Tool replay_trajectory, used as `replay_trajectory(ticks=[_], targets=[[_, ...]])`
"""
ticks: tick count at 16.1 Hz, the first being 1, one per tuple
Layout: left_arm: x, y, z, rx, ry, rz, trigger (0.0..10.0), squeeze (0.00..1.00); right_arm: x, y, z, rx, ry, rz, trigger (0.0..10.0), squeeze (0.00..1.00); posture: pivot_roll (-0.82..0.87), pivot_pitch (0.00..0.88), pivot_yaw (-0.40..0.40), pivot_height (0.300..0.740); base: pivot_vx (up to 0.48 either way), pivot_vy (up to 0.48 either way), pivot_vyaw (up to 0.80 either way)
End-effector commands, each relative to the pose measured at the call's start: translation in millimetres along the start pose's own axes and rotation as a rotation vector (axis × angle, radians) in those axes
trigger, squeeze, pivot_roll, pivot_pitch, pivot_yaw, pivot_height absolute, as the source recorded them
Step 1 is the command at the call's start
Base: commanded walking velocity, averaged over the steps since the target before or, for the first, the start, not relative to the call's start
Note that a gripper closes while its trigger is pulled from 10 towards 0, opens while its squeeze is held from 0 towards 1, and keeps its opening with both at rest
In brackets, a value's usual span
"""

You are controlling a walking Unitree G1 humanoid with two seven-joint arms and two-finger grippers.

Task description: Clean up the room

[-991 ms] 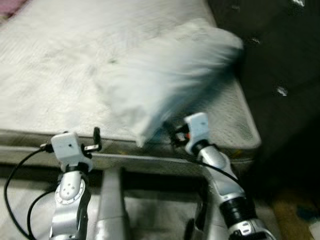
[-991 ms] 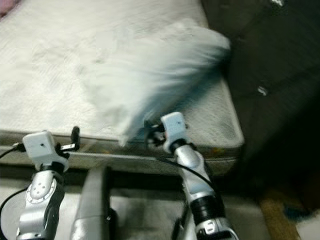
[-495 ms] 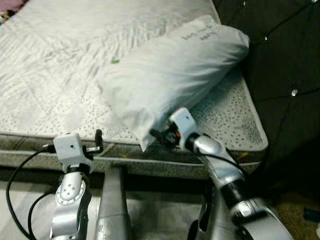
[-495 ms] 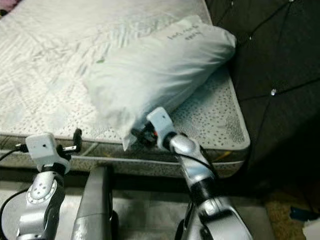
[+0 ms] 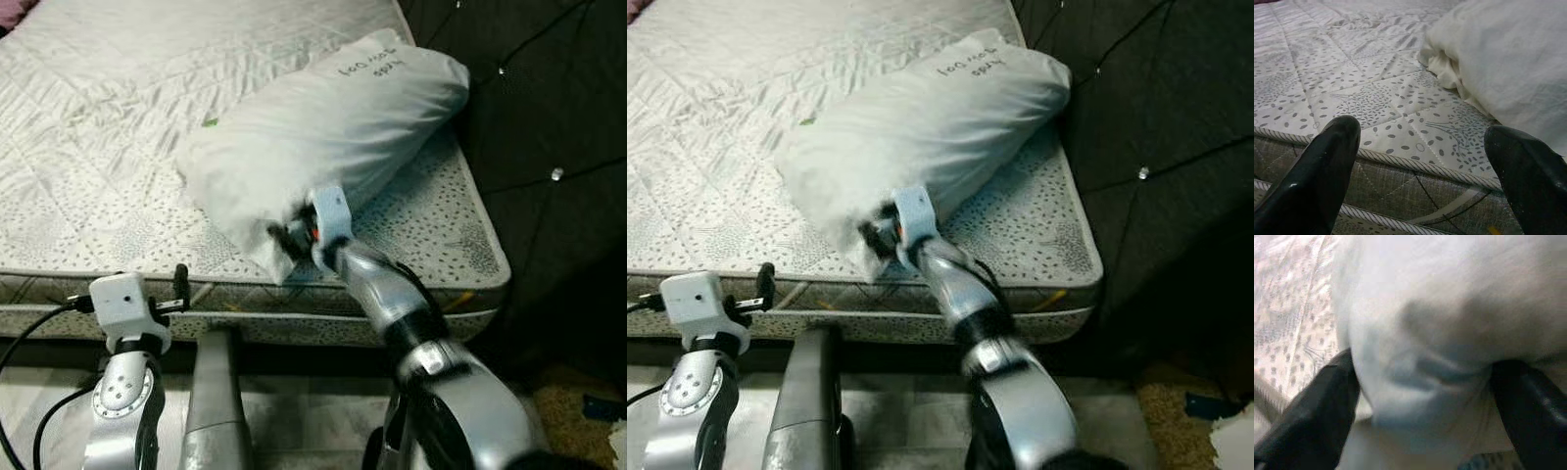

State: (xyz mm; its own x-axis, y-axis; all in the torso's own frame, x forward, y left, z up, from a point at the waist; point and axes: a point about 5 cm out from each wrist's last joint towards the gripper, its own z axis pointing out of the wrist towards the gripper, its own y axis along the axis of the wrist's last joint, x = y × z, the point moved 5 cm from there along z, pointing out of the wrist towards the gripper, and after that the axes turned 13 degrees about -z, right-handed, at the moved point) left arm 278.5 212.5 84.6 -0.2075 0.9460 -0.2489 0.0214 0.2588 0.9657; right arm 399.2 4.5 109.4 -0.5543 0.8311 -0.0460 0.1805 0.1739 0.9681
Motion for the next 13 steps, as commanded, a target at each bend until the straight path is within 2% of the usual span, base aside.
replay_trajectory(ticks=[1, 4, 5, 8, 13], targets=[[5.3, 3, -1.0, -0.003, 0.017, 0.015, 10.0, 0.0, 11.7, 22, 7.7, -0.043, -0.005, 0.066, 0.0, 0.0, 0.21, 0.066, -0.02, 0.491, 0.0, 0.0, 0.0], [6.7, 4, 0.0, -0.002, 0.019, 0.019, 10.0, 0.0, 11.3, 23, 9.9, -0.041, -0.044, 0.105, 0.0, 0.0, 0.21, 0.055, -0.012, 0.491, 0.0, 0.0, 0.0], [5.8, 5, 1.9, 0.004, 0.016, 0.023, 10.0, 0.0, -0.4, 10, 8.0, -0.005, -0.116, 0.145, 0.0, 0.0, 0.21, 0.055, -0.008, 0.491, 0.0, 0.0, 0.0], [2.9, 4, 4.5, 0.007, 0.012, 0.021, 10.0, 0.0, -15.0, -5, 4.5, 0.03, -0.188, 0.161, 0.0, 0.0, 0.21, 0.05, -0.005, 0.491, 0.0, 0.0, 0.0], [1.6, 5, 9.1, 0.006, 0.012, 0.022, 10.0, 0.0, -22.5, -9, 2.7, 0.029, -0.217, 0.159, 0.0, 0.0, 0.22, 0.039, -0.002, 0.491, 0.0, 0.0, 0.0]])
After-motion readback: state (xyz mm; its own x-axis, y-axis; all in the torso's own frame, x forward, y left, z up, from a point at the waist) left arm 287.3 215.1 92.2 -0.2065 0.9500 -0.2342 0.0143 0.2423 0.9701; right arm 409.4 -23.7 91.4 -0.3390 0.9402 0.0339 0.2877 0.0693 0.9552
